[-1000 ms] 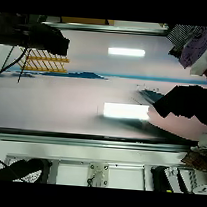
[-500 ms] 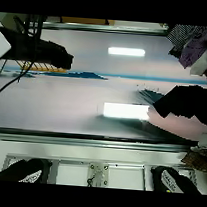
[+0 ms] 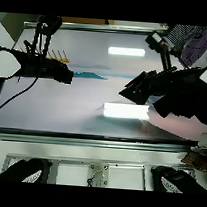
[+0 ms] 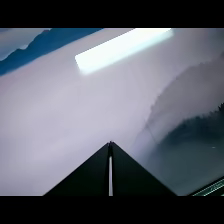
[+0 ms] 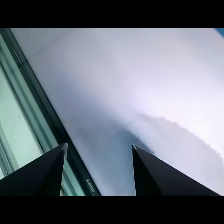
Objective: Fold the clothes and pants, and hang the long-sleeved shirts on hangers.
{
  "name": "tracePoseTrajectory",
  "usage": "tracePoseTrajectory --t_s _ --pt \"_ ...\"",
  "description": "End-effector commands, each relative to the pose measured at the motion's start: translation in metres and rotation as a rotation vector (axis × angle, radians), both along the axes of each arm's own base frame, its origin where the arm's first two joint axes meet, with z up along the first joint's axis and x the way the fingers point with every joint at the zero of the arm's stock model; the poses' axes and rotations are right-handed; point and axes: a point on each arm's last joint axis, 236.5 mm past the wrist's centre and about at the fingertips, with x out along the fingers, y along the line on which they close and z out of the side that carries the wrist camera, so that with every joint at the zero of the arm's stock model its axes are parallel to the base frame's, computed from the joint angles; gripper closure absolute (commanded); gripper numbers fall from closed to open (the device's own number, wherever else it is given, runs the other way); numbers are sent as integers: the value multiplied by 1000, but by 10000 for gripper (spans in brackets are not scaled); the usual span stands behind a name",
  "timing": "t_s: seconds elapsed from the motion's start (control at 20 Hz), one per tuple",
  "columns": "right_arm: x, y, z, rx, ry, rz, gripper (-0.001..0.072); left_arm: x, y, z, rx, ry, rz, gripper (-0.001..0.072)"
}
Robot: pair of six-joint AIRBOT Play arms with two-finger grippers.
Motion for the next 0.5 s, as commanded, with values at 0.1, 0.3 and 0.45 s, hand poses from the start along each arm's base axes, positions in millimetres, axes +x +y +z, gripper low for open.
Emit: tracePoseTrajectory --t_s 0.1,0.3,0.45 --pt "-3 10 -10 0 21 17 703 -1 1 -2 2 2 0 697" --pt "-3 10 -10 0 20 18 696 -1 1 -2 2 2 0 697" --pt "-3 10 -10 0 20 18 697 -1 1 -2 2 2 0 697"
